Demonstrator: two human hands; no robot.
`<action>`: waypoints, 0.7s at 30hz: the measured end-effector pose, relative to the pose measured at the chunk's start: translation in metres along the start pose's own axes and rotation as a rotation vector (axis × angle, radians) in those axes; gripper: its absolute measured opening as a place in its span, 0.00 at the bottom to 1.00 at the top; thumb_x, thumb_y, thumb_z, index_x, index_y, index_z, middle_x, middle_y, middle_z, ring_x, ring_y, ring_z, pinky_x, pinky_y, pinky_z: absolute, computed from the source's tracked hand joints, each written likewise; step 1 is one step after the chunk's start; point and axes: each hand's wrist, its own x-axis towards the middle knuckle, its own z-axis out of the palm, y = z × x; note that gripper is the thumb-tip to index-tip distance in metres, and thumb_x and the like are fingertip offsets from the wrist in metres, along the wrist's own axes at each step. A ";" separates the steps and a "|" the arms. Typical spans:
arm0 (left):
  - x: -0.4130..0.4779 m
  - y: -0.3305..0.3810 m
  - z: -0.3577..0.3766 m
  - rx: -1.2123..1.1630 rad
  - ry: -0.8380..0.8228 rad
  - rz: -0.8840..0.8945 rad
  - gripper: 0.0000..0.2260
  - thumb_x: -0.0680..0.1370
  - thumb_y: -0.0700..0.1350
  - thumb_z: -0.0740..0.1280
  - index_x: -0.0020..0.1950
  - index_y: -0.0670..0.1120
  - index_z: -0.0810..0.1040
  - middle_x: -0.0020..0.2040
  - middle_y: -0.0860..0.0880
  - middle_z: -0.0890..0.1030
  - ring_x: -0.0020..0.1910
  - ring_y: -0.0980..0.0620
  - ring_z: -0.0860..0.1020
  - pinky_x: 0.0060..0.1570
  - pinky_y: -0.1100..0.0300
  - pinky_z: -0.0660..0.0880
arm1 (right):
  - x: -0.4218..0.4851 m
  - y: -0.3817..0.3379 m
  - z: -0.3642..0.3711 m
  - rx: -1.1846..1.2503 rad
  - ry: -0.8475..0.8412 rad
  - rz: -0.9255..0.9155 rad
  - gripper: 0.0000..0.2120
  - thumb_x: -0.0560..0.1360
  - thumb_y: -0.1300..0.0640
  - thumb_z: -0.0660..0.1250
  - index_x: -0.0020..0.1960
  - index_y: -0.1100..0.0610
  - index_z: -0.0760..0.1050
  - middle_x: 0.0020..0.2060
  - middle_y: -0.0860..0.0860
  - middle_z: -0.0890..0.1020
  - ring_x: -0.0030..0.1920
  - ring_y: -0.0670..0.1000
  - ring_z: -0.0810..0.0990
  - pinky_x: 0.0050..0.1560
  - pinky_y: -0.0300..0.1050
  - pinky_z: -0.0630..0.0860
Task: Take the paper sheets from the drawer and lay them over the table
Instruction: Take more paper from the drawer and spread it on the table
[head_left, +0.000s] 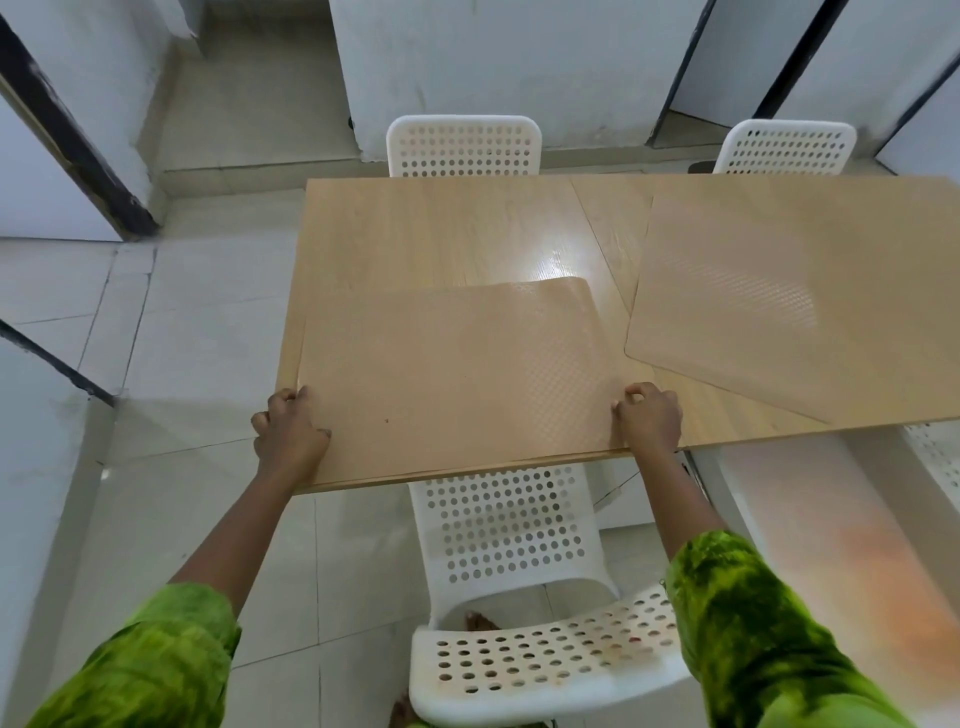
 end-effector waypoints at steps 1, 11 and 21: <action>-0.001 -0.001 -0.001 0.002 -0.002 0.001 0.24 0.76 0.44 0.63 0.71 0.47 0.61 0.73 0.44 0.59 0.67 0.38 0.59 0.63 0.45 0.65 | 0.000 0.000 0.001 -0.007 0.003 0.002 0.14 0.75 0.57 0.65 0.60 0.58 0.75 0.59 0.60 0.72 0.62 0.59 0.69 0.59 0.53 0.71; -0.007 0.005 -0.004 0.116 -0.027 0.034 0.24 0.78 0.45 0.59 0.73 0.46 0.59 0.75 0.45 0.58 0.69 0.40 0.58 0.64 0.47 0.63 | 0.002 -0.007 0.005 -0.066 0.040 0.036 0.14 0.75 0.59 0.63 0.60 0.58 0.74 0.60 0.61 0.71 0.63 0.60 0.68 0.60 0.55 0.70; 0.054 0.099 -0.011 0.106 0.015 0.226 0.24 0.79 0.50 0.58 0.73 0.42 0.61 0.76 0.45 0.57 0.74 0.43 0.52 0.70 0.47 0.56 | 0.012 -0.101 0.056 -0.051 -0.075 -0.222 0.15 0.75 0.59 0.59 0.60 0.59 0.73 0.61 0.59 0.71 0.65 0.59 0.65 0.63 0.53 0.66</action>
